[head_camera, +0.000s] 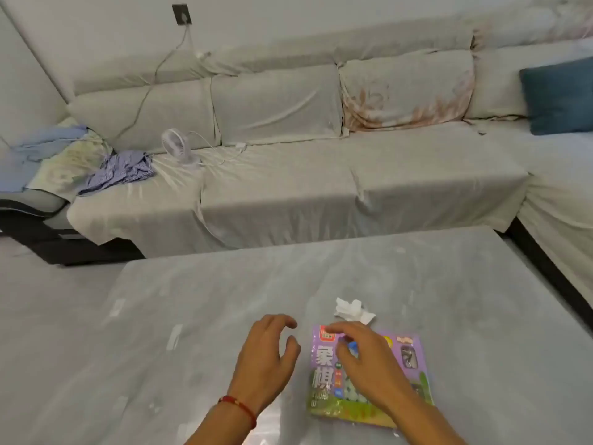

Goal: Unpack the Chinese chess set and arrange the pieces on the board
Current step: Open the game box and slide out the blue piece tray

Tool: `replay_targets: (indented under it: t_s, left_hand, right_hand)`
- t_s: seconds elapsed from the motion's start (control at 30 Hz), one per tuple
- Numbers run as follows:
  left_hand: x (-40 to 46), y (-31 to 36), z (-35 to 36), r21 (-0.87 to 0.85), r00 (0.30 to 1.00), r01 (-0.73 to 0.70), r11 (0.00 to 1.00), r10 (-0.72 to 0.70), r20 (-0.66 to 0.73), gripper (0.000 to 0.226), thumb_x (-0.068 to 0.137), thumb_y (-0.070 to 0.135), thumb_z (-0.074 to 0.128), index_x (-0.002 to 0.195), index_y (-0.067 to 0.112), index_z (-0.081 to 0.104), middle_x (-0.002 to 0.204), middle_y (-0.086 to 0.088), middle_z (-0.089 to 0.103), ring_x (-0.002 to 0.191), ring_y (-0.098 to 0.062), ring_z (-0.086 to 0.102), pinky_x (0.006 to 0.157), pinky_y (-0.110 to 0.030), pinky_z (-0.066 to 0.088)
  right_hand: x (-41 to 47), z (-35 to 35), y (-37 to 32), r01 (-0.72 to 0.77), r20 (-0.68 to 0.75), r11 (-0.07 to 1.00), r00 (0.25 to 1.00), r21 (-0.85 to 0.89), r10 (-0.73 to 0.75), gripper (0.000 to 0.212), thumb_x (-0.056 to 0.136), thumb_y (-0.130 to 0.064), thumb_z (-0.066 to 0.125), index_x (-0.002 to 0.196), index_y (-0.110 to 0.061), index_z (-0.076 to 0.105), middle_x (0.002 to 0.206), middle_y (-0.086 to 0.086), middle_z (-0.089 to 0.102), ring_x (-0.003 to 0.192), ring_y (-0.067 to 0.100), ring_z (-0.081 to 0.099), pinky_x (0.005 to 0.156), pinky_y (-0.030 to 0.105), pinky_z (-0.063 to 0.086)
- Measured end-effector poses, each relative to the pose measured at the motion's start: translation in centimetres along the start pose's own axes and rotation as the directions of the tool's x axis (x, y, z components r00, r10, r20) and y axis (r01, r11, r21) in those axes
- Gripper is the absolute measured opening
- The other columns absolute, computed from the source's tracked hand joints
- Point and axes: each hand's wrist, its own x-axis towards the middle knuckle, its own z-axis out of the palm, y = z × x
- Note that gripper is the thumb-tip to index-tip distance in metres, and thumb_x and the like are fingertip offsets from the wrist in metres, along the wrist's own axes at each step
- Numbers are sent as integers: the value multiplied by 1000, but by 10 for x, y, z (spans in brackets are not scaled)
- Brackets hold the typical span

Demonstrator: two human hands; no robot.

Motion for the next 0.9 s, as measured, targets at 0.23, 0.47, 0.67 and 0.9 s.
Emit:
replay_targets:
  t_s: [0.23, 0.47, 0.67, 0.9]
  left_hand:
    - [2, -52, 106, 117, 969, -225, 967, 210, 129, 43, 93, 58, 45, 126, 31, 53, 134, 12, 52, 123, -7, 46, 100, -21, 40]
    - [-31, -72, 136, 124, 956, -270, 955, 252, 148, 48, 93, 40, 57, 138, 23, 48, 143, 2, 46, 129, -18, 41, 107, -38, 42]
    - [-96, -68, 116, -96, 993, -114, 989, 112, -30, 41, 94, 24, 59, 134, 21, 50, 139, 0, 52, 123, -18, 50, 100, -32, 45]
    - [-140, -69, 114, -144, 999, -44, 989, 41, -28, 37, 95, 26, 60, 131, 21, 55, 142, 0, 53, 128, -18, 49, 102, -31, 42]
  right_hand:
    - [0, 59, 101, 172, -24, 930, 982, -325, -190, 30, 94, -31, 48, 115, -30, 68, 117, -13, 66, 110, 10, 57, 92, 28, 44]
    - [-26, 74, 135, 206, -126, 842, 944, -499, -306, 29, 82, -23, 52, 102, -19, 72, 101, 1, 71, 94, 27, 64, 81, 42, 51]
    - [-84, 52, 131, -4, -280, 923, 953, -384, -112, 35, 87, -17, 58, 120, -23, 69, 124, 2, 65, 114, 26, 58, 94, 38, 47]
    - [-138, 38, 170, -215, -440, 970, 886, -111, 146, 39, 85, -13, 60, 125, -14, 63, 125, 15, 59, 114, 32, 56, 96, 39, 46]
